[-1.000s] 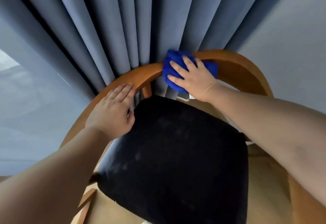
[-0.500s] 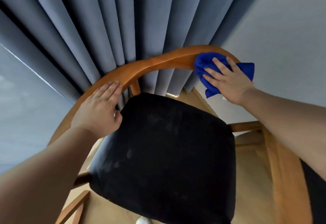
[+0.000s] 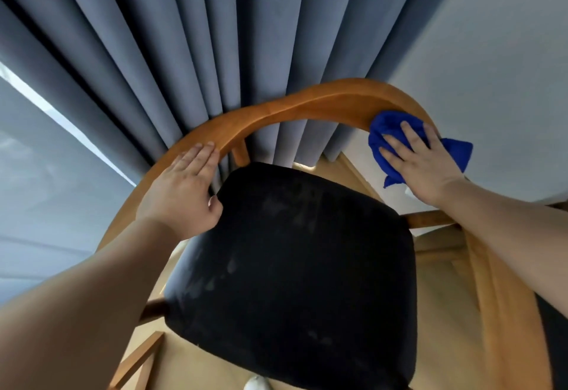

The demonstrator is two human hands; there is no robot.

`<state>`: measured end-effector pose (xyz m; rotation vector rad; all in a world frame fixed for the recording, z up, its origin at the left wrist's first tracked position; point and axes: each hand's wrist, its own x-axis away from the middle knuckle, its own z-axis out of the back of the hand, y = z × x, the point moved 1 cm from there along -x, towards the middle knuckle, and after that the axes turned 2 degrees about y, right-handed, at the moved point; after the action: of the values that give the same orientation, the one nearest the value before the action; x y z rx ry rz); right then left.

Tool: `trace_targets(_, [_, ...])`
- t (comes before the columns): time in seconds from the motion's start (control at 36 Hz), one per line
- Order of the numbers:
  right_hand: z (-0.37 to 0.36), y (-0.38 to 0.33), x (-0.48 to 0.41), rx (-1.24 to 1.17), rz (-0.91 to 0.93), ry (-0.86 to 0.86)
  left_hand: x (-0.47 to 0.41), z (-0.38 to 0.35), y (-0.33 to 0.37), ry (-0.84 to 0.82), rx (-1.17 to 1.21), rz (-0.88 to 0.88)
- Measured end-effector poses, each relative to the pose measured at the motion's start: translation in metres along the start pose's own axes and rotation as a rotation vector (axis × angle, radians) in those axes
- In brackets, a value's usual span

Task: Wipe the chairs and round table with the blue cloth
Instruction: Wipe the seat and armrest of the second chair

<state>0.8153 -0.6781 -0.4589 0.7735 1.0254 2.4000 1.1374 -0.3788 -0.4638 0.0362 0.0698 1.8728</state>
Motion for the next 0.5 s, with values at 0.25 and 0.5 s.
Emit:
trace_targets(0.25, [0.095, -0.026, -0.086, -0.07, 0.022, 0.343, -0.001, -0.002, -0.001, -0.017, -0.033, -0.008])
trace_targets(0.5, [0.105, -0.043, -0.107, -0.076, 0.107, 0.399, 0.0, 0.0, -0.002, 0.0, -0.017, -0.012])
